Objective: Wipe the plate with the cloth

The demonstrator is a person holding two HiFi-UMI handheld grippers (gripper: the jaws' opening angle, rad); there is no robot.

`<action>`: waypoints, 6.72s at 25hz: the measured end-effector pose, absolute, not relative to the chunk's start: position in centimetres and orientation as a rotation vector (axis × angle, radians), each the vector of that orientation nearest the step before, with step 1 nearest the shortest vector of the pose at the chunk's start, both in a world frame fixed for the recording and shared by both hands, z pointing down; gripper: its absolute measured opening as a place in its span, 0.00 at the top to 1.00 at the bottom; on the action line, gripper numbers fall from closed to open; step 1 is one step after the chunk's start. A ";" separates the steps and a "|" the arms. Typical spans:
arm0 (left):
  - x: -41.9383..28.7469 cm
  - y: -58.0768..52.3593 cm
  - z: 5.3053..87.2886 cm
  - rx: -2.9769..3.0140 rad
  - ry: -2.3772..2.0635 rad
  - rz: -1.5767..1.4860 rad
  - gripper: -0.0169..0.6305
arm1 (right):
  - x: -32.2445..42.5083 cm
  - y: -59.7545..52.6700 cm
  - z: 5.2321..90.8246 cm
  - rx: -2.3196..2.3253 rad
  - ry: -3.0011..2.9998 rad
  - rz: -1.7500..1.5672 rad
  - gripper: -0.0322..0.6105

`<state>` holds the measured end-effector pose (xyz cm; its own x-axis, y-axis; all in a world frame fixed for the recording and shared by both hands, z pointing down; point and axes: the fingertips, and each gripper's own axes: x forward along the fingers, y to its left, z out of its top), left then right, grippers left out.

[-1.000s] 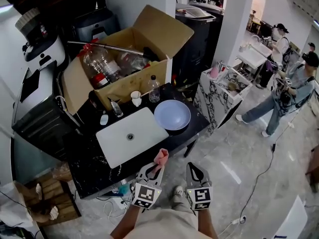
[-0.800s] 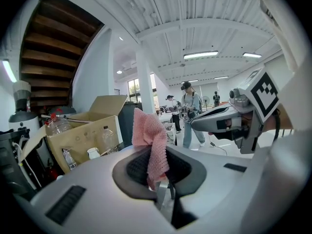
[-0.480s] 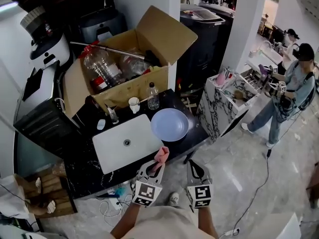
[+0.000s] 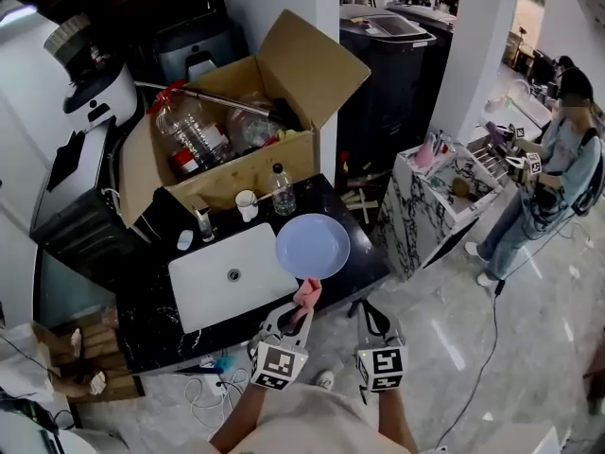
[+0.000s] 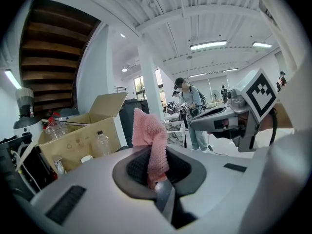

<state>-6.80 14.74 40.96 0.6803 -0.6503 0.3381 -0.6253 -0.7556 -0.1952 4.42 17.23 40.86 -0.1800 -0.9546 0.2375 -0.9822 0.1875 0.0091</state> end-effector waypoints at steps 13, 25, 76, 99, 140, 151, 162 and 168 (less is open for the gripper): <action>-6.6 12.4 42.5 -2.814 1.152 -0.685 0.92 | 4.8 14.0 43.0 1.795 -2.317 0.284 0.94; -2.4 4.7 43.3 -2.882 1.014 -0.625 0.92 | 7.7 7.9 43.2 1.870 -2.215 0.272 0.94; 3.6 -10.8 59.6 -3.018 1.161 -1.079 0.92 | 11.0 -8.8 59.0 1.463 -2.188 0.618 0.92; 6.5 -9.7 62.8 -3.020 0.940 -1.275 0.92 | 9.6 -9.3 60.9 1.461 -2.151 0.662 0.91; 7.9 -8.7 64.1 -2.989 0.749 -1.324 0.92 | 9.3 -10.2 63.6 1.376 -2.090 1.113 0.91; 8.1 -7.6 64.0 -3.005 0.628 -1.346 0.92 | 9.7 -10.5 63.5 1.484 -2.083 1.149 0.92; 7.8 -5.2 64.2 -2.986 0.439 -1.439 0.92 | 9.7 -10.5 63.6 1.503 -2.076 1.137 0.92; 7.7 -3.4 64.2 -2.967 0.302 -1.502 0.92 | 9.7 -10.5 63.6 1.511 -2.070 1.129 0.92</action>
<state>7.68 -3.42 64.19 0.5834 -0.0707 0.8091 -0.2472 -0.9644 0.0940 9.69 -10.47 63.56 -0.3766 -0.6398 0.6700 -0.9096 0.1185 -0.3981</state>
